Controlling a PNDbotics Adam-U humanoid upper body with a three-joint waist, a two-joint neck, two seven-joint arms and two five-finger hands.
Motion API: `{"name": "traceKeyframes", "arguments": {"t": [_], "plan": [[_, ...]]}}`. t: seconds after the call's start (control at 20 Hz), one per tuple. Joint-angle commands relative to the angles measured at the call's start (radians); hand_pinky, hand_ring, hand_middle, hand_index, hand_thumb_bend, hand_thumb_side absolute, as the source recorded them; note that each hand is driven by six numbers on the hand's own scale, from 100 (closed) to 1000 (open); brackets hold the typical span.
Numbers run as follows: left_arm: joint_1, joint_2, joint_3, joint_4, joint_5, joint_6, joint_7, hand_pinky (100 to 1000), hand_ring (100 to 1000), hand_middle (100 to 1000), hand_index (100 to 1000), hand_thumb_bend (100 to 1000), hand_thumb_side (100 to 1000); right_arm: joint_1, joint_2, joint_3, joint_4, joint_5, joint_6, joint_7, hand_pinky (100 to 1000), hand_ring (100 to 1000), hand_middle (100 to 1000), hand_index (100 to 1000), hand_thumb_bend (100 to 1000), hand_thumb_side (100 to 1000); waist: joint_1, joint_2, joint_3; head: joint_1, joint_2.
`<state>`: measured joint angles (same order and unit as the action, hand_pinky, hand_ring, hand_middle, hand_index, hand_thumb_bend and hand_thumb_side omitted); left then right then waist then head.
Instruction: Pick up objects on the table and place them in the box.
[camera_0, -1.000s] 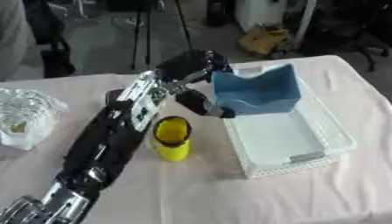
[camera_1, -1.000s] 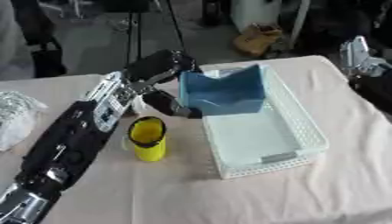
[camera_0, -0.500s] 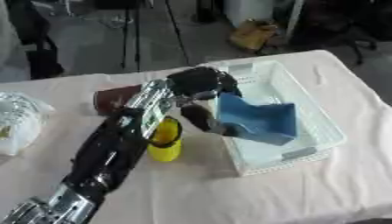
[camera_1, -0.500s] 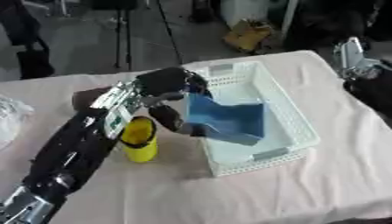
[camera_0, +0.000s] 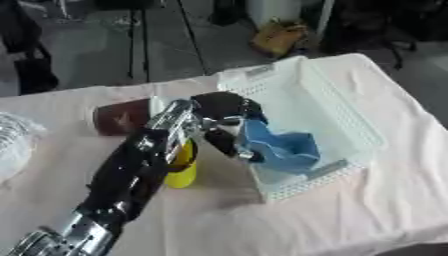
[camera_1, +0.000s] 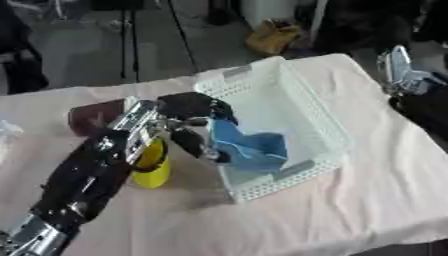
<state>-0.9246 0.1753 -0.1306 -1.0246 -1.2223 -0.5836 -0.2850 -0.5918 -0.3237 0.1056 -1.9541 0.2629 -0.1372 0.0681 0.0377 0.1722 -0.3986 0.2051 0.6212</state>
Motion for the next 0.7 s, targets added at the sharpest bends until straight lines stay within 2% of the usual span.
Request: {"name": "traceKeyframes", "arguments": {"t": [0.05, 0.15, 0.3, 0.45, 0.5, 0.7], "plan": [[-0.022, -0.014, 0.076, -0.085, 0.031, 0.042, 0.036, 719, 832, 881, 912, 463, 953, -0.012, -0.010, -0.008, -0.019, -0.004, -0.002, 0.003, 591, 651, 799, 868, 100, 421, -0.009, -0.014, 0.001, -0.005, -0.007], [-0.019, -0.023, 0.126, -0.135, 0.064, 0.075, 0.069, 709, 827, 876, 907, 484, 922, -0.012, -0.010, -0.008, -0.019, -0.004, -0.002, 0.004, 591, 652, 799, 868, 100, 419, -0.009, -0.015, -0.001, -0.004, -0.007], [-0.023, -0.035, 0.178, -0.197, 0.111, 0.122, 0.116, 713, 838, 884, 918, 465, 1000, -0.012, -0.010, -0.007, -0.018, -0.004, -0.003, 0.006, 591, 652, 799, 868, 100, 418, -0.010, -0.017, -0.003, -0.002, -0.007], [-0.021, -0.028, 0.152, -0.215, 0.160, 0.171, 0.165, 715, 840, 885, 920, 462, 1000, -0.012, -0.009, -0.006, -0.019, -0.005, -0.005, 0.009, 591, 652, 799, 868, 100, 418, -0.010, -0.019, -0.006, 0.001, -0.007], [-0.020, -0.025, 0.140, -0.216, 0.176, 0.183, 0.181, 703, 828, 874, 904, 437, 1000, -0.012, -0.009, -0.006, -0.018, -0.005, -0.005, 0.010, 592, 653, 800, 868, 100, 417, -0.011, -0.019, -0.005, 0.001, -0.007], [0.018, 0.000, 0.112, -0.239, 0.236, 0.176, 0.241, 646, 782, 829, 864, 409, 994, 0.000, -0.015, -0.015, -0.016, -0.002, -0.003, 0.005, 592, 653, 800, 868, 100, 419, -0.015, -0.030, 0.020, -0.015, 0.000]]}}
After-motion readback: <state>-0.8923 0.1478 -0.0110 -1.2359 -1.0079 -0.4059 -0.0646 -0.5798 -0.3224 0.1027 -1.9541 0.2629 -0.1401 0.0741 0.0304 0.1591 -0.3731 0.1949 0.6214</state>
